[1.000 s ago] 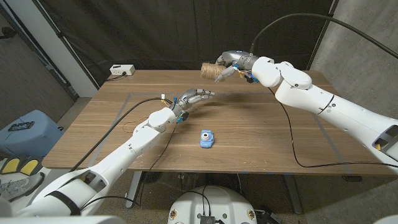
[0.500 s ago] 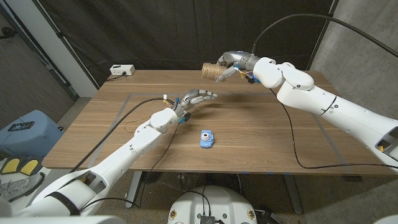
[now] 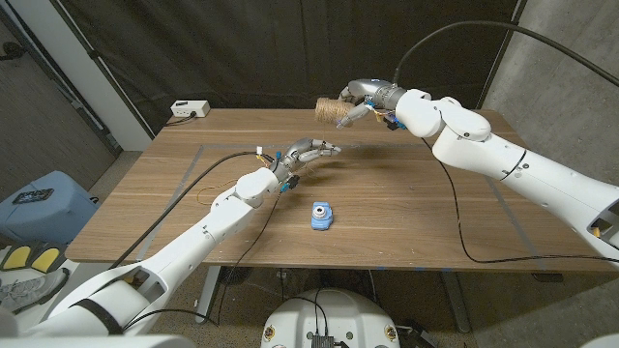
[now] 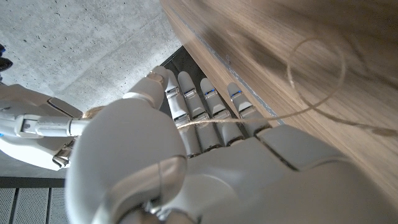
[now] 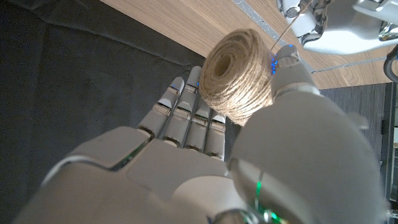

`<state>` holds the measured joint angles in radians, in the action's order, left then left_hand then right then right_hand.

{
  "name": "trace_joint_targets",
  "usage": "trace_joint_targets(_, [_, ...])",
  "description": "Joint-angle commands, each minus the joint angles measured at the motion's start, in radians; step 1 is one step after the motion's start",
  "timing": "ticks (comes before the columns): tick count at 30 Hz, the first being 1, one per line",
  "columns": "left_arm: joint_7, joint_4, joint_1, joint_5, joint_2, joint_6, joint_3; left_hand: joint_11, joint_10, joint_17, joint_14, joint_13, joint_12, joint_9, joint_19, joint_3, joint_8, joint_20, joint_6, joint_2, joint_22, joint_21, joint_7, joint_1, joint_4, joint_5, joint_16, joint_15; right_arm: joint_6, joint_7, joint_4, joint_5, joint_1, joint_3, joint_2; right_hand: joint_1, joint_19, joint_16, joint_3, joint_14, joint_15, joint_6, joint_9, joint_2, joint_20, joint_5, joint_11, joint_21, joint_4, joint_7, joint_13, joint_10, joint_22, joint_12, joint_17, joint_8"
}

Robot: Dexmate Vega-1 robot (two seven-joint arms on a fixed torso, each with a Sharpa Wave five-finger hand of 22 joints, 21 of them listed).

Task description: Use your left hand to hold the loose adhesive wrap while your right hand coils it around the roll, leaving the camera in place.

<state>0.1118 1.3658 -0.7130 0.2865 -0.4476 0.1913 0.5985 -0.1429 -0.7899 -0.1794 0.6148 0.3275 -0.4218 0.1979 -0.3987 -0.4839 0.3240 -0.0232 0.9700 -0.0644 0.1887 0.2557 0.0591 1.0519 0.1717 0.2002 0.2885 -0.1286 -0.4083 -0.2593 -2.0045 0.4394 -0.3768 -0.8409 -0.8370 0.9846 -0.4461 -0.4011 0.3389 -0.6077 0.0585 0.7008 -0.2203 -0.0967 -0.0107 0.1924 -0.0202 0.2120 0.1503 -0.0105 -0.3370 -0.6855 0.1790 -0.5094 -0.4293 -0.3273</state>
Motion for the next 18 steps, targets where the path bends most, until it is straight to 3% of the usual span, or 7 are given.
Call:
trace_joint_targets(1, [0.011, 0.021, 0.009, -0.004, -0.006, -0.015, 0.019, -0.001, -0.015, -0.004, 0.014, 0.005, -0.003, 0.006, -0.011, 0.004, 0.004, 0.001, 0.010, 0.000, 0.002, 0.008, 0.002, 0.015, -0.003, 0.006, 0.007, 0.001, -0.002, 0.003, -0.004, -0.007, -0.006, 0.009, -0.007, 0.052, -0.002, -0.008, -0.004, -0.008, 0.147, 0.112, -0.002, 0.097, -0.001, 0.004, -0.129, 0.006, 0.000, 0.105, -0.003, -0.141, 0.003, -0.004, -0.001, -0.004])
trace_joint_targets(18, [0.013, 0.119, -0.031, 0.010, -0.045, -0.048, 0.022, -0.005, -0.015, -0.006, 0.018, 0.011, 0.001, 0.007, -0.012, 0.011, 0.001, 0.001, 0.006, -0.002, 0.003, 0.009, 0.004, 0.018, -0.005, 0.007, 0.005, 0.000, -0.003, 0.001, 0.004, -0.006, -0.009, 0.013, -0.021, 0.055, -0.001, -0.007, -0.009, -0.002, 0.144, 0.113, -0.002, 0.101, 0.001, 0.003, -0.130, 0.005, 0.000, 0.109, 0.000, -0.141, 0.003, -0.002, -0.007, -0.001])
